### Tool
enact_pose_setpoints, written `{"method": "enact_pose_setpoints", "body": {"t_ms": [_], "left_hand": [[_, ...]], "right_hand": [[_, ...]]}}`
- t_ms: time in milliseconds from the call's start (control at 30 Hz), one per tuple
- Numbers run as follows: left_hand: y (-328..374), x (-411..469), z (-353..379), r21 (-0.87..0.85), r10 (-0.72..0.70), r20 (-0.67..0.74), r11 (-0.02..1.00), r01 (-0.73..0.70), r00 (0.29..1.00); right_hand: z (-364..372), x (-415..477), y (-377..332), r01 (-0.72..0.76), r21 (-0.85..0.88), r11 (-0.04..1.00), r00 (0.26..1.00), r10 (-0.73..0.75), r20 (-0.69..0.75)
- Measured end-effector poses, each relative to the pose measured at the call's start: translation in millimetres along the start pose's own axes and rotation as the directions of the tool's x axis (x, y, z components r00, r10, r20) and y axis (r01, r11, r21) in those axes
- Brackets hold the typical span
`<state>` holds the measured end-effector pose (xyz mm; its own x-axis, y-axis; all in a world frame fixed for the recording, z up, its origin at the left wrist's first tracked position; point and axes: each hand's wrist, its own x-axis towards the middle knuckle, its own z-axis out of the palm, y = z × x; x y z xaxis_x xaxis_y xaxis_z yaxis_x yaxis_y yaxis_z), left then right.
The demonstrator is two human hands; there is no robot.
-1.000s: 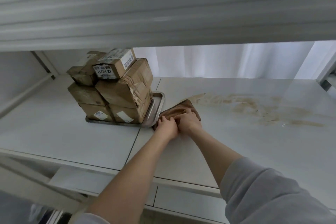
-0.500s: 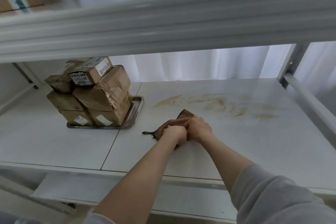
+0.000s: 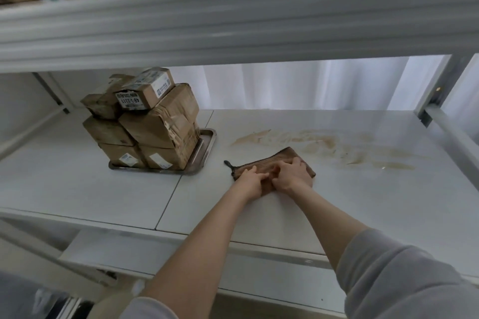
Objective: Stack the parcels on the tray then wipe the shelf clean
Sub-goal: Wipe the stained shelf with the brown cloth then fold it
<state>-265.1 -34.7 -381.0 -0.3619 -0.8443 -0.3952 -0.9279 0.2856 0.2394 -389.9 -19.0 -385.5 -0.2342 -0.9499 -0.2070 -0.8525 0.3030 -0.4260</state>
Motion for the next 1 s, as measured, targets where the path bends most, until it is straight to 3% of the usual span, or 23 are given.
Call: {"method": "enact_pose_setpoints", "body": {"t_ms": [333, 600, 767, 1000], "left_hand": [[-102.9, -19.4, -21.3, -0.04, -0.183, -0.025, 0.982, 0.182, 0.983], [-110.3, -33.2, -20.5, -0.066, -0.262, -0.054, 0.964, 0.259, 0.963], [-64.1, -35.0, -8.7, -0.064, -0.181, -0.045, 0.982, 0.178, 0.983], [45.0, -36.2, 33.9, 0.003, 0.131, 0.006, 0.991, -0.131, 0.991]], "right_hand": [[41.6, 16.3, -97.8, 0.229, 0.045, 0.972, 0.954, -0.234, 0.189], [39.7, -7.9, -89.3, 0.29, 0.02, 0.957, 0.933, -0.287, 0.218], [20.4, -24.4, -42.8, 0.173, -0.003, 0.985, 0.974, -0.171, 0.148], [-21.6, -53.6, 43.2, -0.135, -0.1, 0.986, 0.991, 0.135, 0.001]]}}
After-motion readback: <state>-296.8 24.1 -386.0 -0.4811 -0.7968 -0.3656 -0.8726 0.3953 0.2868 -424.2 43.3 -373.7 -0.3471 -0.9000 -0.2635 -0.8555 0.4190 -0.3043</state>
